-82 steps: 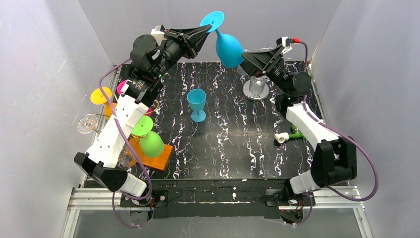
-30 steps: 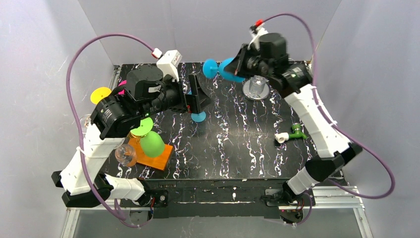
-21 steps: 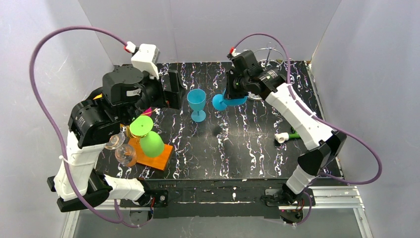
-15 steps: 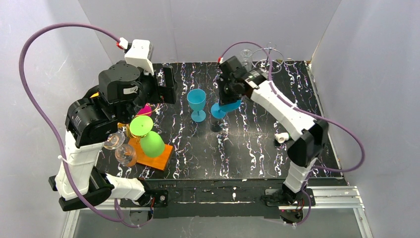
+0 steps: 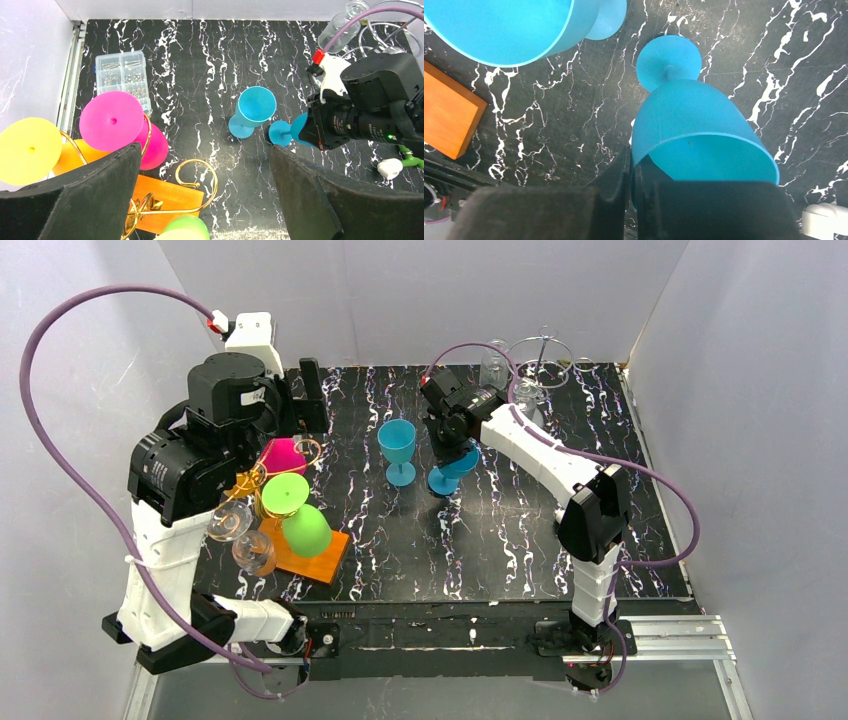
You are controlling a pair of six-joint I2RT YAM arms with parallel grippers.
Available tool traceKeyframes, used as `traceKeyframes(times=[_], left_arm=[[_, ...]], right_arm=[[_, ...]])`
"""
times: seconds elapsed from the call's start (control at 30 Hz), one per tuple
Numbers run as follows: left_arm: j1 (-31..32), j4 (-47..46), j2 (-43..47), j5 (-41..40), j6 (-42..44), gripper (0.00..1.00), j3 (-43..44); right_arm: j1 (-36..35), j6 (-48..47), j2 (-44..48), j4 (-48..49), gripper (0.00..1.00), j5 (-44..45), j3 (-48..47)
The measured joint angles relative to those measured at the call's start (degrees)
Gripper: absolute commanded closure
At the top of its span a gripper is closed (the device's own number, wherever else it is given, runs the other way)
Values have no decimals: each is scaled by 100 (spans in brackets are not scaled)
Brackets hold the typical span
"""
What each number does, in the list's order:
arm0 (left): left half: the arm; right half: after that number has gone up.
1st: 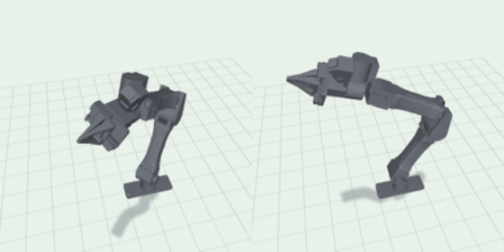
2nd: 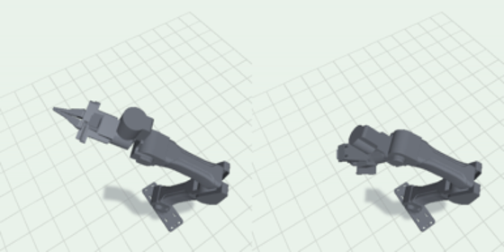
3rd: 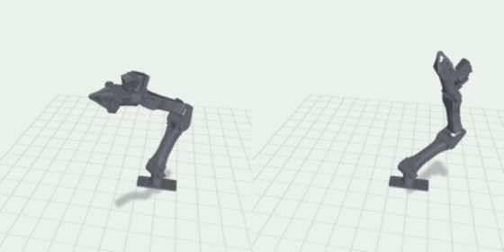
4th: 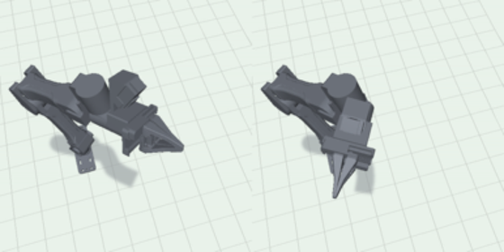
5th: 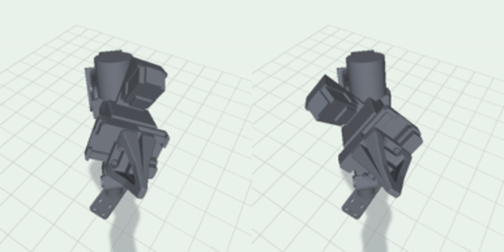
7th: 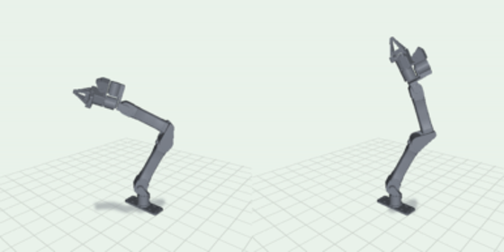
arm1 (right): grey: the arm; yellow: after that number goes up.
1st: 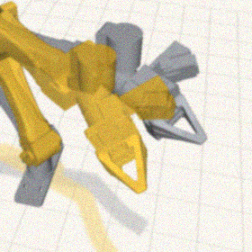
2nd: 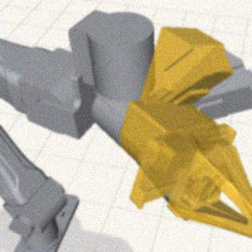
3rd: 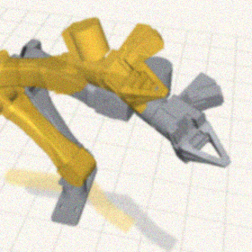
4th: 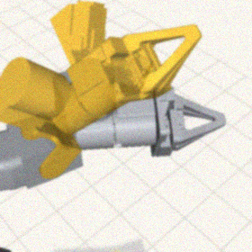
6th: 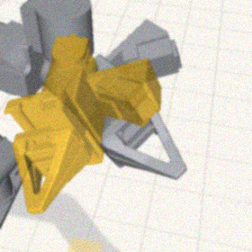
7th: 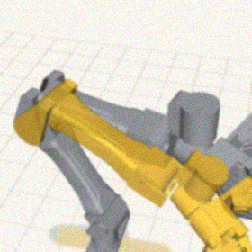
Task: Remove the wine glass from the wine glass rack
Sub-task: Place the wine glass at the center of the board.
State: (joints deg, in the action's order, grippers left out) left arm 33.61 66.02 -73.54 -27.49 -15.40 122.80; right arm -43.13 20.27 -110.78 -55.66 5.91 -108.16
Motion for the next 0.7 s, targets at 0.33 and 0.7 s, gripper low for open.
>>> traceKeyframes(times=[0.33, 0.7], left_arm=[[-494, 2, -2, 450, -4, 1, -149], [-603, 24, 7, 396, 2, 1, -337]], right_arm=[[-52, -79, 0, 7, 57, 166, -4], [-83, -26, 94, 22, 33, 168, -22]])
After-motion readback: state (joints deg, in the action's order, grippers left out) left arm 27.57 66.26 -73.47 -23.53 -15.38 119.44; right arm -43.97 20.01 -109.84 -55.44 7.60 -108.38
